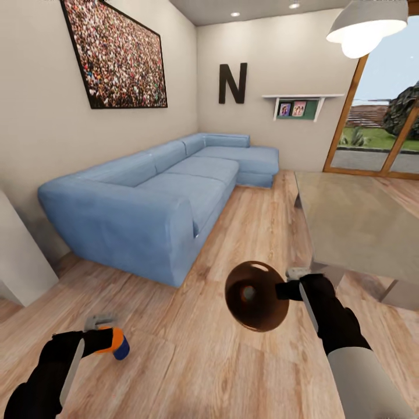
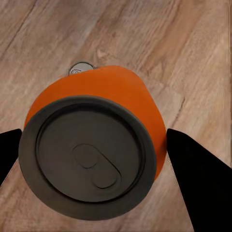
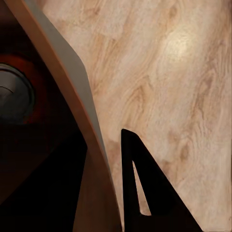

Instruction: Put the three can of soda from the living room inside the tash can in the kitchen.

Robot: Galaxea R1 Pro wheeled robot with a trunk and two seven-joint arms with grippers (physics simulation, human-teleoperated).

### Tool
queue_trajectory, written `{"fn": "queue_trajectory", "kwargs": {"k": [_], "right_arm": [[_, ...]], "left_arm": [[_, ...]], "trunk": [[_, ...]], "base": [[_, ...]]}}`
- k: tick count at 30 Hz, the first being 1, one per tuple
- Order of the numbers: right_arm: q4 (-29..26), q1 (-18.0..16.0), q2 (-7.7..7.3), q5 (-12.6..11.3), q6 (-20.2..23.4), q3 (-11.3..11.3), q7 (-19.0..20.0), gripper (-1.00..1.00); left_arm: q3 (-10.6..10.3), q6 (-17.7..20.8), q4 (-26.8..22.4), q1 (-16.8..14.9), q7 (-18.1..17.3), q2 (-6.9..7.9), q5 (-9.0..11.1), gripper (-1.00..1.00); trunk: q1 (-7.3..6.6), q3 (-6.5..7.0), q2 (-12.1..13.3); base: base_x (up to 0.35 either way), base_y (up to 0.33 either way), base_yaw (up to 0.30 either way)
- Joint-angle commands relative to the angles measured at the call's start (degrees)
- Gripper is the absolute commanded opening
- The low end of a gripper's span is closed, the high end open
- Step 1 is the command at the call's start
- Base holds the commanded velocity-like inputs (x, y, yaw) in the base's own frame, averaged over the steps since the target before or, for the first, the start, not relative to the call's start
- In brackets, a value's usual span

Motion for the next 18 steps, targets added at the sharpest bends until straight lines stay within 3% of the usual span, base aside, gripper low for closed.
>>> {"fn": "queue_trajectory", "kwargs": {"k": [1, 7, 11, 18], "right_arm": [[-2.0, 0.0, 0.0, -1.8, 1.0, 0.5, 0.3, -1.0], [-1.8, -0.1, -0.07, -1.9, 4.3, 4.7, 0.4, -1.0], [-1.6, -0.1, -0.07, -1.9, 4.3, 5.4, 0.4, -1.0], [-1.4, -0.1, -0.14, -1.9, 4.3, 5.7, 0.4, -1.0]], "left_arm": [[-0.2, 0.3, -0.5, 0.0, 0.0, 0.0, -0.1, -1.0], [-2.5, 2.7, -4.5, -0.1, -0.2, -0.11, -0.1, -1.0], [-2.8, 4.5, -6.9, -0.1, -0.8, -0.23, 0.0, -1.0], [-3.2, 6.7, -10.3, -0.5, -5.8, -0.28, 0.0, -1.0]], "trunk": [[-0.23, 0.19, 0.4], [-0.23, 0.19, 0.4], [-0.89, 0.73, 1.6], [-2.42, 1.99, 4.4]], "base": [[0.0, 0.0, 0.0], [0.0, 0.0, 0.0], [0.0, 0.0, 0.0], [0.0, 0.0, 0.0]]}}
